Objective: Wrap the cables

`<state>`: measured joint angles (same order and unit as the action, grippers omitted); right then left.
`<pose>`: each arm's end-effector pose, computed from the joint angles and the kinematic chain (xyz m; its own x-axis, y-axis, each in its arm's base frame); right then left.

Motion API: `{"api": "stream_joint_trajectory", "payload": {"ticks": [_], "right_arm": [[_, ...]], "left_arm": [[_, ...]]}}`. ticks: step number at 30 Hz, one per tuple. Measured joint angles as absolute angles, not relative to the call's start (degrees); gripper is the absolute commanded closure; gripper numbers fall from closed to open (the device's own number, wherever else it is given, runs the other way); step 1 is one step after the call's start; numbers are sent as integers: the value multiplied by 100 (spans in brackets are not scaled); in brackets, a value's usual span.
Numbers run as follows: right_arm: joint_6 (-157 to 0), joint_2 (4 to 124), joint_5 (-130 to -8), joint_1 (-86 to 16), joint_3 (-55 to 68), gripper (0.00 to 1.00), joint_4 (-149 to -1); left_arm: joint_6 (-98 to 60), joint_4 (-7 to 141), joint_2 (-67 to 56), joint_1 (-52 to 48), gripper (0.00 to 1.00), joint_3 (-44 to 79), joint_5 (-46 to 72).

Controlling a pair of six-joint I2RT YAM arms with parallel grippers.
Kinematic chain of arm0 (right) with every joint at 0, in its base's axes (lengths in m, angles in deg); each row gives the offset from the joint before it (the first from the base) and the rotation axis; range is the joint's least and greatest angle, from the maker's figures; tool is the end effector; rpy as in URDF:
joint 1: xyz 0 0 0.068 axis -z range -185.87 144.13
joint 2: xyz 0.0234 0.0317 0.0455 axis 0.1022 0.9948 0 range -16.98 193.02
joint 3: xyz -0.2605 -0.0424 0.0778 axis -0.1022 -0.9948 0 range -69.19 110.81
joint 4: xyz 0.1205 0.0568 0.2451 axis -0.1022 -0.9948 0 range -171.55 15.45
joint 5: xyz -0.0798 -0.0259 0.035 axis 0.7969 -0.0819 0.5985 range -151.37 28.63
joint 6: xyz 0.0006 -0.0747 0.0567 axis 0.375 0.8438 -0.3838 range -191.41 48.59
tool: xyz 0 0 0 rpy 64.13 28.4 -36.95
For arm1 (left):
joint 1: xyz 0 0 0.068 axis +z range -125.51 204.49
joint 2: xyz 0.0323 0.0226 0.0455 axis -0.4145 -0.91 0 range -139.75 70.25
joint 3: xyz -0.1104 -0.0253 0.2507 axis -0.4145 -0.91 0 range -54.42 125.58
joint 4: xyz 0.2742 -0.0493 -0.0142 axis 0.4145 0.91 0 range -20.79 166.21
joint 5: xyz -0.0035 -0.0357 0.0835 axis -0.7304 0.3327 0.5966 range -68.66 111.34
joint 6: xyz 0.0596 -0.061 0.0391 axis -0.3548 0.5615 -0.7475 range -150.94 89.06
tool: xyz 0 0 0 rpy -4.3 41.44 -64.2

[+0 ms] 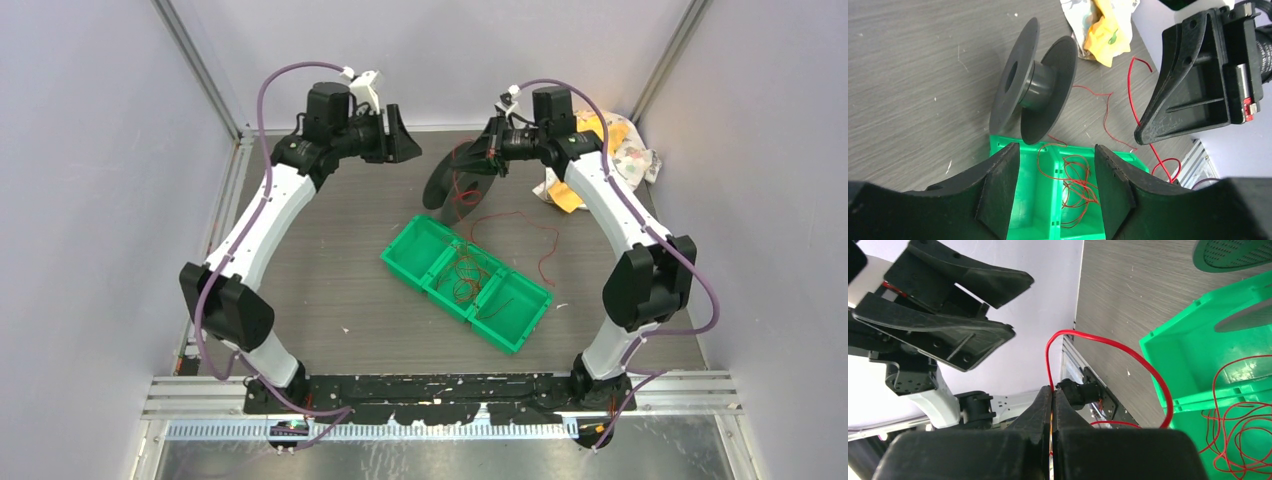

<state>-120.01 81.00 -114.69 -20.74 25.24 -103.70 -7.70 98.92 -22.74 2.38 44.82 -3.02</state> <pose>0.3968 0.1756 0.3537 -0.9496 0.2114 -0.2315 -0.1411 0.3712 0.9178 0.3834 -0.1934 0.4077 -0.6126 -0.1392 -0.7780 0.4916 0.7037 -0.5130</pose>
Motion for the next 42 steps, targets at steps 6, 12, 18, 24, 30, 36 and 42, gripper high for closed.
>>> {"api": "stream_joint_trajectory", "payload": {"ticks": [6,12,18,24,30,36,42], "right_arm": [[-11826,8296,-11602,-2085,2524,99,-10488],[-10650,8294,-11344,-2146,2865,99,-11607],[-10029,8292,-11216,-2260,2898,100,-12151],[-9830,8292,-11187,-2319,2898,99,-12311],[-9763,8292,-11185,-2338,2900,100,-12352],[-9736,8292,-11185,-2338,2900,100,-12352],[-9721,8290,-11185,-2338,2900,100,-12354]], "left_arm": [[-673,9982,-2532,238,38,4515,-682],[190,9875,-2764,238,37,4976,-1668],[721,9613,-3056,155,44,5031,-2015],[977,9304,-3306,-17,52,4904,-2037],[1031,9304,-3515,-223,55,4904,-2046],[1036,9337,-3548,-302,64,4904,-2077],[1001,9416,-3590,-317,99,4904,-2066]]}}
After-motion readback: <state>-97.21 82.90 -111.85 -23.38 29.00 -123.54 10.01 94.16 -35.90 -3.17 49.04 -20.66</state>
